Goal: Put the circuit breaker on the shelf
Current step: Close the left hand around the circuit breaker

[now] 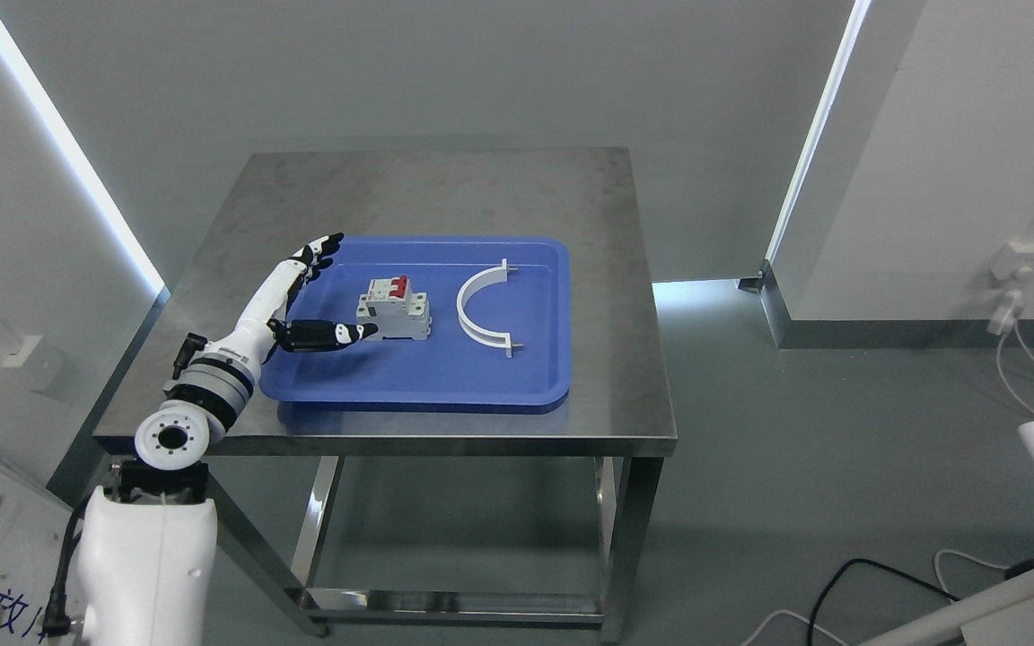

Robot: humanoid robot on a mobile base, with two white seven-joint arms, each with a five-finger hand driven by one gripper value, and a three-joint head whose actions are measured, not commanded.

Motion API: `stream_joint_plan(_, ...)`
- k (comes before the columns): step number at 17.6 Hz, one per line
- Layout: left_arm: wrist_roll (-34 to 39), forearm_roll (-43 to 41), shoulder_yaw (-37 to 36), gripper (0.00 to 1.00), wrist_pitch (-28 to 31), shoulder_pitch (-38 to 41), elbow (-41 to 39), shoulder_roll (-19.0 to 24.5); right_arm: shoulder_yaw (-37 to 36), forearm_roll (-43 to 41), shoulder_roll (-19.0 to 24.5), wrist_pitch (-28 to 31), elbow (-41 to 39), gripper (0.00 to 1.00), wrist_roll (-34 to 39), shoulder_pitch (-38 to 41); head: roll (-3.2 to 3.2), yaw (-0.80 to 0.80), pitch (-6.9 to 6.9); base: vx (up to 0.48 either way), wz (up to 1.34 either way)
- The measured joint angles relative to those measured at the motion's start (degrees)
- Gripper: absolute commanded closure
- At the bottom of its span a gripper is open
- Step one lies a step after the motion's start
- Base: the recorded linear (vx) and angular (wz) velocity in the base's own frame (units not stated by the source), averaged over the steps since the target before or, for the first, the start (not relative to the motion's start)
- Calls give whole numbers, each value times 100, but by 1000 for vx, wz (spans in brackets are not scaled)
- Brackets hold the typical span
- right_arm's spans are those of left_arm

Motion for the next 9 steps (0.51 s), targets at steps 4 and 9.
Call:
stream_joint_plan(4, -313, -107, -171, 26, 167, -245, 247, 36, 0, 0, 0, 0, 0, 0, 0, 0, 0, 0, 0, 0, 0)
stream_joint_plan(9, -540, -239, -331, 47, 220, -385, 532, 63, 0, 0, 0, 0, 0, 0, 0, 0, 0, 0, 0, 0, 0)
